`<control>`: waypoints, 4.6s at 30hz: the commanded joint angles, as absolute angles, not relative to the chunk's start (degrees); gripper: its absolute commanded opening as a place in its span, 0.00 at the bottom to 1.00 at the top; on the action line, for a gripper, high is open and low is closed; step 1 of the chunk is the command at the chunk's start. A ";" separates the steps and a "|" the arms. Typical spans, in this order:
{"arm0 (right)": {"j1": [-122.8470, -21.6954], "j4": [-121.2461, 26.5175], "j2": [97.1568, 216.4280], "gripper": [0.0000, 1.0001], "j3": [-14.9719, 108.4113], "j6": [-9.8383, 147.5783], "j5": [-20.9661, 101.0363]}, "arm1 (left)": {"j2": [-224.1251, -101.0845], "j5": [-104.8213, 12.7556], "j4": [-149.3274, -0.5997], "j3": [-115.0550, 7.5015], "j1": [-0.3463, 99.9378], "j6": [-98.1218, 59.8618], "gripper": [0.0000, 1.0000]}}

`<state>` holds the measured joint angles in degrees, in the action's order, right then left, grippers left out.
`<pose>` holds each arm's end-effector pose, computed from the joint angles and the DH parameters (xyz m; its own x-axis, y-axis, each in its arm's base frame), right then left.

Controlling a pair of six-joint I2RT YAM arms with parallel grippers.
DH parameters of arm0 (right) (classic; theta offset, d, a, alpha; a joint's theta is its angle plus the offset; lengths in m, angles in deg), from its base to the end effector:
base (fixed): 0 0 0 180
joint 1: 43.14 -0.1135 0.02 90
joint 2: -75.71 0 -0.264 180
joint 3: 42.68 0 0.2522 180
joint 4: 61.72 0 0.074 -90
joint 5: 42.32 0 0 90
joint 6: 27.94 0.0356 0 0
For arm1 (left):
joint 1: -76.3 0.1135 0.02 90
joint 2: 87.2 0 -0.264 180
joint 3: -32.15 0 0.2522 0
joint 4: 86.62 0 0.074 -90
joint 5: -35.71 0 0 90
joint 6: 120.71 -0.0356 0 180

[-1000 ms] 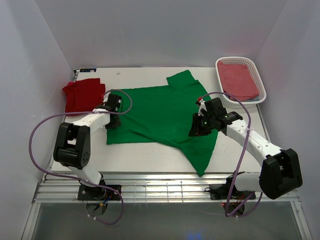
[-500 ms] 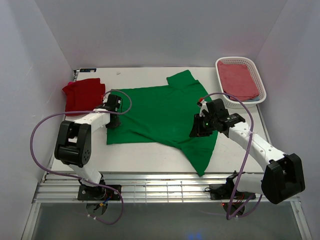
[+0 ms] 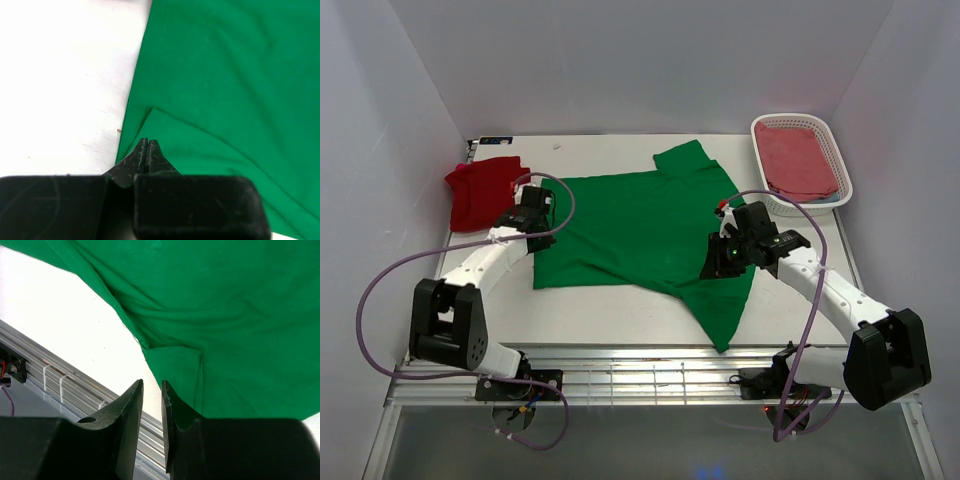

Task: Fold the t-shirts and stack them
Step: Fold the tshirt

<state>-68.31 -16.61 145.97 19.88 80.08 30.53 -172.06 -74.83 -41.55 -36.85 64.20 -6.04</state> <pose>0.2182 0.1141 0.2421 -0.8612 -0.0781 -0.5021 -0.3168 0.8551 0.4104 0.2873 -0.0488 0.2137 -0.7890 -0.2306 -0.5695 -0.3298 0.9410 0.0759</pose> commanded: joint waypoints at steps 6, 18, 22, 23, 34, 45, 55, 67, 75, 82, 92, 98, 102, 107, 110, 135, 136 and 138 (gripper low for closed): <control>-68.90 -19.83 149.10 0.29 21.62 80.60 27.02 | -174.64 -71.79 -43.85 -35.58 64.52 -7.16 0.53; -69.07 -19.48 148.05 0.29 19.52 80.16 27.90 | -179.04 -71.08 -48.34 -34.43 64.60 -9.09 0.52; -69.07 -19.83 147.96 0.29 18.72 80.25 27.64 | -179.66 -71.78 -48.60 -34.87 64.60 -9.00 0.50; -69.07 -19.92 148.04 0.29 18.64 80.25 27.64 | -179.92 -71.96 -48.69 -35.13 64.52 -9.09 0.50; -69.07 -19.92 148.66 0.29 18.46 80.25 27.55 | -183.44 -72.75 -48.95 -36.19 64.78 -9.09 0.44; -69.07 -19.84 149.01 0.29 17.84 80.34 27.20 | -177.64 -74.16 -46.93 -35.13 64.87 -8.83 0.21; -69.25 -16.50 142.62 0.29 15.39 81.65 32.80 | -172.20 -74.33 -44.39 -35.48 64.78 -7.95 0.03; -69.60 3.53 121.00 0.43 8.37 90.70 44.87 | -166.48 -73.90 -41.05 -33.99 64.78 -6.02 0.03; -71.18 6.97 114.29 0.47 4.48 94.66 43.02 | -164.37 -73.37 -40.34 -32.50 64.78 -5.49 0.02; -72.15 4.60 118.60 0.48 2.38 93.52 41.26 | -163.66 -73.01 -39.81 -33.46 64.87 -5.48 0.02; -73.29 -1.64 120.97 0.47 -2.19 93.96 38.89 | -164.10 -72.84 -39.64 -33.99 64.78 -5.31 0.02; -74.52 -5.06 123.61 0.47 -2.90 94.75 38.62 | -164.37 -73.10 -39.55 -33.99 64.78 -5.66 0.03; -74.87 -7.44 126.33 0.47 -3.34 95.01 37.75 | -164.54 -73.19 -39.55 -33.99 64.78 -5.66 0.02; -76.10 -9.37 128.09 0.47 -3.86 95.80 38.18 | -164.89 -73.45 -39.81 -34.34 64.78 -5.66 0.02; -76.63 -9.73 128.97 0.47 -4.48 96.16 38.27 | -165.16 -73.63 -39.81 -34.43 64.78 -5.75 0.02; -82.34 3.26 127.21 0.08 11.22 99.15 46.00 | -163.05 -73.89 -40.43 -34.78 64.87 -5.57 0.01; -82.26 3.72 127.56 0.08 12.64 98.80 46.27 | -162.53 -73.98 -40.43 -34.87 64.78 -5.49 0.01; -82.34 3.98 129.23 0.08 14.41 97.31 46.71 | -161.38 -74.33 -40.43 -34.96 64.78 -5.22 0.01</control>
<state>-81.91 0.09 128.33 10.33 98.81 43.95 -165.26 -72.97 -39.87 -32.79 64.53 -5.74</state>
